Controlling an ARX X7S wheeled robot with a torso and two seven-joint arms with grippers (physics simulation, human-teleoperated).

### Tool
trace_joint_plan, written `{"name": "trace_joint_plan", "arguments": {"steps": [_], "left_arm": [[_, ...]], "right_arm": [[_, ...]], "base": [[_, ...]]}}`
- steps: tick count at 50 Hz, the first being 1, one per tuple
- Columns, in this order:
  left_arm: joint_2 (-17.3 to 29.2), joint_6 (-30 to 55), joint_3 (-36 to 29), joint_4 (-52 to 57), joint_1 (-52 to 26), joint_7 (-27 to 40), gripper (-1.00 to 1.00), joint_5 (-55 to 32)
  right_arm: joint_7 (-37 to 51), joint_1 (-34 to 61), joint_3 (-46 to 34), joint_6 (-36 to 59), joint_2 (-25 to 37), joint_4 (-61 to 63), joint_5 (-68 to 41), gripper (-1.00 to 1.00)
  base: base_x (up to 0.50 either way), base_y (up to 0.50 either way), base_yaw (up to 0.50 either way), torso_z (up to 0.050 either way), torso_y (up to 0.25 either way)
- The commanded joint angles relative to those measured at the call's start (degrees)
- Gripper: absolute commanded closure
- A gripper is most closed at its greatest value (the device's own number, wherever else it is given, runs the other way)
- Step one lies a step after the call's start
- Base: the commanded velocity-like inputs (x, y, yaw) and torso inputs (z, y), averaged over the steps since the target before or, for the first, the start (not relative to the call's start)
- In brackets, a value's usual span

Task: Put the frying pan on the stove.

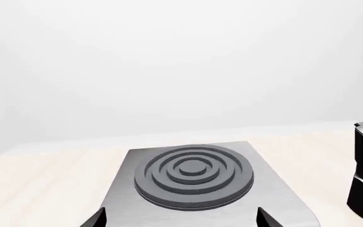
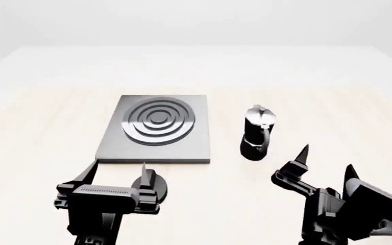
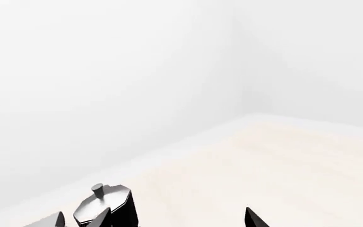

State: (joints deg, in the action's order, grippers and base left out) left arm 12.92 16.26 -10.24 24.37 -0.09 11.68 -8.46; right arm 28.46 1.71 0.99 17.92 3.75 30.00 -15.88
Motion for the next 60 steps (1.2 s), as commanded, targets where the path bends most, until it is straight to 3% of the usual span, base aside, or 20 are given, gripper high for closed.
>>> {"name": "trace_joint_plan", "arguments": {"steps": [1,23,60], "left_arm": [[0.32,-0.18,-0.01,0.07,0.03,0.44,-1.00,-0.53],[0.81,-0.88,0.01,-0.31,0.17,1.00,-1.00,-1.60],[1.68,-1.41,-0.67,-0.16,0.28,2.04,-1.00,-2.62]], "right_arm": [[4.27,-0.98,1.65,-2.62,-0.66,-0.81,-0.62,-1.00],[11.21,-0.08,2.89,-7.56,-1.22,-8.14,-3.24,-1.00],[25.66,5.27,2.94,-7.11,-0.28,-5.38,-6.20,-1.00]], "base": [[0.00,0.00,0.00,0.000,0.000],[0.00,0.00,0.00,0.000,0.000],[0.00,0.00,0.00,0.000,0.000]]}}
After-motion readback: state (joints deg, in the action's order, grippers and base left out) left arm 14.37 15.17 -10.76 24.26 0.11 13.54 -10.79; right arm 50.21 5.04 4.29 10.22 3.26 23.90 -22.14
